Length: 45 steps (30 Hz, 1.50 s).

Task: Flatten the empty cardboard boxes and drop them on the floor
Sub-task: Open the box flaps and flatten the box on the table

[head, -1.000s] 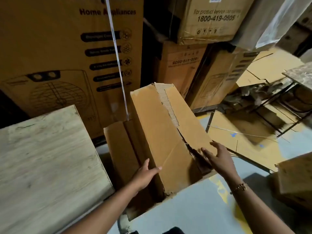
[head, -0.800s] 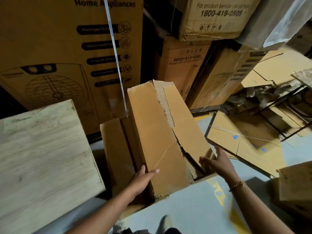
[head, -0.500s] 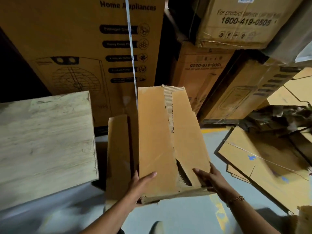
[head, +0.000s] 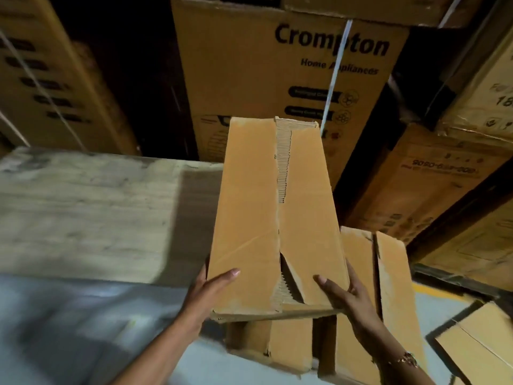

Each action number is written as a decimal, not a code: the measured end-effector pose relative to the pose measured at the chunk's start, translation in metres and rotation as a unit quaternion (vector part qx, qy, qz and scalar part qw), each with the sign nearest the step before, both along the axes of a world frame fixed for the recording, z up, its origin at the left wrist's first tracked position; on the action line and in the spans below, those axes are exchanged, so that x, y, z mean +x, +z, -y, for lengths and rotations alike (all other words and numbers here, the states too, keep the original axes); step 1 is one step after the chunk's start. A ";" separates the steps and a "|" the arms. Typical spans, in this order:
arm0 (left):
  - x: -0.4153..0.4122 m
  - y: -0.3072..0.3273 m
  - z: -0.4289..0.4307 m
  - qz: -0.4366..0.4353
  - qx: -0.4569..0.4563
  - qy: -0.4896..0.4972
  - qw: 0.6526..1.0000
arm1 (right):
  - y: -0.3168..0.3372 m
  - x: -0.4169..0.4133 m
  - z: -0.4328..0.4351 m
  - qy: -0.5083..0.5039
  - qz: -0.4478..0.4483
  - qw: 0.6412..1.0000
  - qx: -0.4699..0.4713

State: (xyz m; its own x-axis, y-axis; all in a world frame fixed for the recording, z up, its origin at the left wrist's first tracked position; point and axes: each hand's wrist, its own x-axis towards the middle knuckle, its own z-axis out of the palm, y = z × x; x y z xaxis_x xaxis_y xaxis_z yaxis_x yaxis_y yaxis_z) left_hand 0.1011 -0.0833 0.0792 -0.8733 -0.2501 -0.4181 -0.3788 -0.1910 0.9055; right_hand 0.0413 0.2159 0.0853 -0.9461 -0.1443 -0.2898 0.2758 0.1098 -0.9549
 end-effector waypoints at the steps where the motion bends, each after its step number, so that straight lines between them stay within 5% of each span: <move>1: 0.006 0.006 0.022 -0.009 -0.007 0.013 1.000 | 0.001 -0.003 0.024 0.015 0.001 1.000 -0.009; 14: 0.093 0.030 0.310 -0.013 -0.045 0.137 0.989 | 0.008 0.015 0.343 0.158 0.012 0.987 -0.040; 30: 0.019 0.028 0.476 0.014 -0.102 0.205 0.973 | 0.000 -0.081 0.530 0.238 -0.021 0.970 0.040; 35: 0.000 0.015 0.507 0.085 -0.328 0.126 0.932 | 0.004 -0.099 0.556 0.249 -0.049 0.962 0.098; 40: -0.040 0.036 0.496 0.126 -0.553 -0.011 0.823 | 0.012 -0.112 0.585 0.270 -0.206 0.869 0.359; 45: -0.053 0.078 0.502 0.096 -0.536 -0.085 0.834 | 0.033 -0.098 0.633 0.312 -0.293 0.795 0.430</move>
State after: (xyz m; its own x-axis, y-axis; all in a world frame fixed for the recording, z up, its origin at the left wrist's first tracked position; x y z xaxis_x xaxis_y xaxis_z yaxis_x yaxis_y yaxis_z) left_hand 0.0481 -0.5857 0.1576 -0.8768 -0.4503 -0.1689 -0.4758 0.7613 0.4405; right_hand -0.0569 -0.4173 0.1182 -0.7775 -0.6250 -0.0701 -0.5530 0.7325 -0.3971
